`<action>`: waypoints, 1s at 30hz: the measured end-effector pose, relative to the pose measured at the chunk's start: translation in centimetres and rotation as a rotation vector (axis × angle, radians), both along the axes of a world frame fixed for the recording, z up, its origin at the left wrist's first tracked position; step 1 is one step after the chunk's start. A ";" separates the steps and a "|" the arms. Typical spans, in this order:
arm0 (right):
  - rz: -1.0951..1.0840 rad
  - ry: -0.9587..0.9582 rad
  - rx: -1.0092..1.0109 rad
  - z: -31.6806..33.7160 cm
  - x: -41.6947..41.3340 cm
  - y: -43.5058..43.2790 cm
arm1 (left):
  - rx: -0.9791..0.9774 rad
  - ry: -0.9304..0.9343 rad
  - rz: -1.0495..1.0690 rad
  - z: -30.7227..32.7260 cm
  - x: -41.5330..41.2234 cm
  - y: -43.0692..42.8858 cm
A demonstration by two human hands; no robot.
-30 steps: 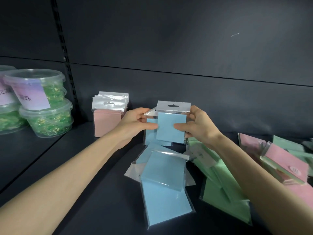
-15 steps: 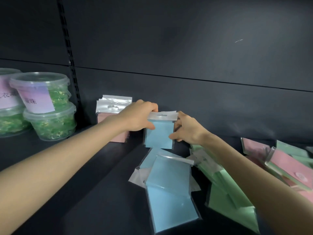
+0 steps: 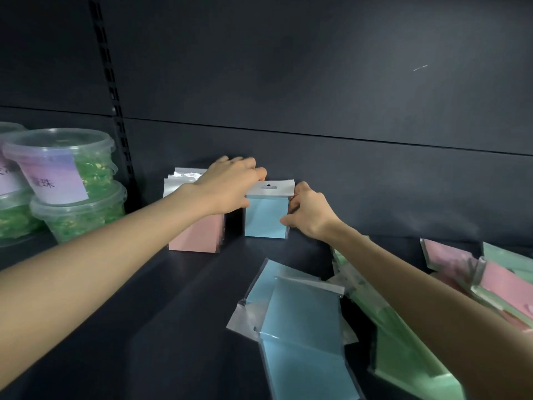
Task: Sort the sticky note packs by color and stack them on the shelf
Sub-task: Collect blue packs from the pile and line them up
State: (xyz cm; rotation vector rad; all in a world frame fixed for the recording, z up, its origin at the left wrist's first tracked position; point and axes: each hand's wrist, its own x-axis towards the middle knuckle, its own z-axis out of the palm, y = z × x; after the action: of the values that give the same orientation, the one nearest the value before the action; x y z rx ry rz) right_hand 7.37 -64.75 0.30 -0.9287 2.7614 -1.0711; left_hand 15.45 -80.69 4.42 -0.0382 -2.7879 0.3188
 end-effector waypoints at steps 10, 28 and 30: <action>-0.138 0.106 0.107 -0.5 0.0 0.0 | -0.032 0.150 -0.134 -0.8 0.3 -0.6; 0.061 0.045 0.076 2.6 4.4 5.6 | 0.484 0.132 -0.117 -2.0 4.6 2.9; 0.122 -0.048 0.142 2.6 5.6 6.9 | 0.610 0.075 -0.079 -2.6 6.1 3.9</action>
State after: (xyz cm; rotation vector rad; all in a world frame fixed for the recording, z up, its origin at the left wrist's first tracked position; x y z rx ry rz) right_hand 12.93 -57.90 2.87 -1.0229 2.6620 -0.8548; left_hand 21.55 -76.79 1.84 0.0092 -2.6778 -0.5397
